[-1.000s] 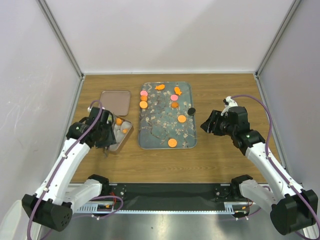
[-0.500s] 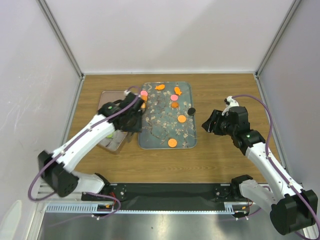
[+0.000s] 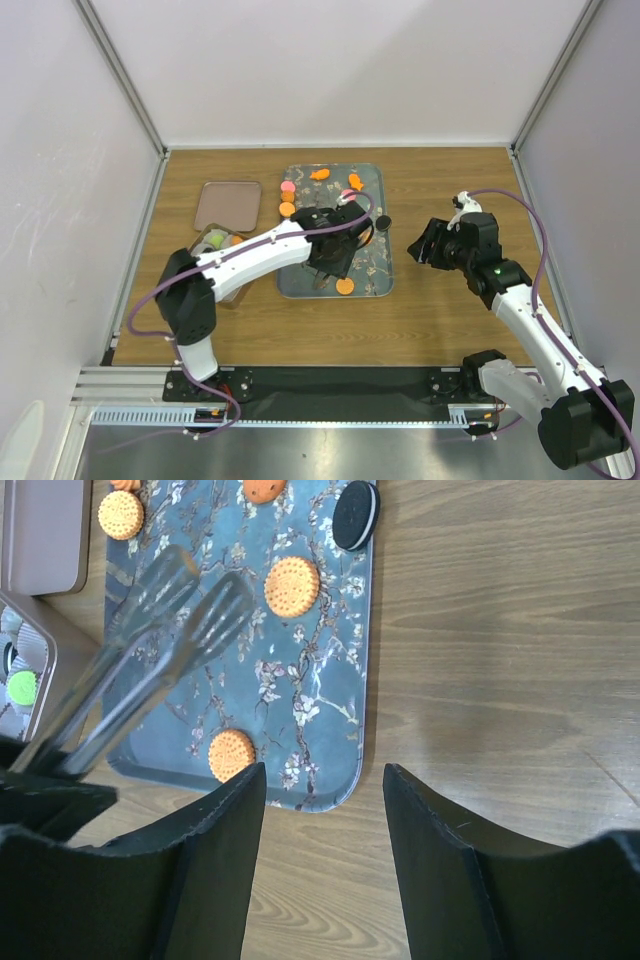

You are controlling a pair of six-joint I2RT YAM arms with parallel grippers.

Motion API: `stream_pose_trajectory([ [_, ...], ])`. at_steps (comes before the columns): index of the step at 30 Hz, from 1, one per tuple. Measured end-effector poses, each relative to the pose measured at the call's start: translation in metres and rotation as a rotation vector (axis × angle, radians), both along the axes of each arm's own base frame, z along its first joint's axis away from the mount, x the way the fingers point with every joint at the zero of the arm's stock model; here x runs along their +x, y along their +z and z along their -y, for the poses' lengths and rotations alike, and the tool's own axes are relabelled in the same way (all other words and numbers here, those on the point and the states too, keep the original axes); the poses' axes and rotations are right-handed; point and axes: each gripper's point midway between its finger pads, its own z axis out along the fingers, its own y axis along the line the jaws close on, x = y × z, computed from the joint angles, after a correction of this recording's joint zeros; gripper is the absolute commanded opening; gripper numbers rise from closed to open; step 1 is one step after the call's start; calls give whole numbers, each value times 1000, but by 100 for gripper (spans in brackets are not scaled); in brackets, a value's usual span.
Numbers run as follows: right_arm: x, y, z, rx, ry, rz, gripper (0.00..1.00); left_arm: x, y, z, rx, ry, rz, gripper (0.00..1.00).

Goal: Pack the cookies

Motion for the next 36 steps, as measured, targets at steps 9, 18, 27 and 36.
stream_pose_trajectory([
  [9,0,0,1,0,-2,0,56,11,-14,24,13,-35,-8,52],
  [18,0,0,1,0,-2,-1,56,13,-31,28,50,-43,-32,53],
  [27,0,0,1,0,-2,-1,57,18,-38,34,63,-57,-32,52],
  [36,0,0,0,0,-1,-1,56,21,-39,36,65,-55,-26,50],
])
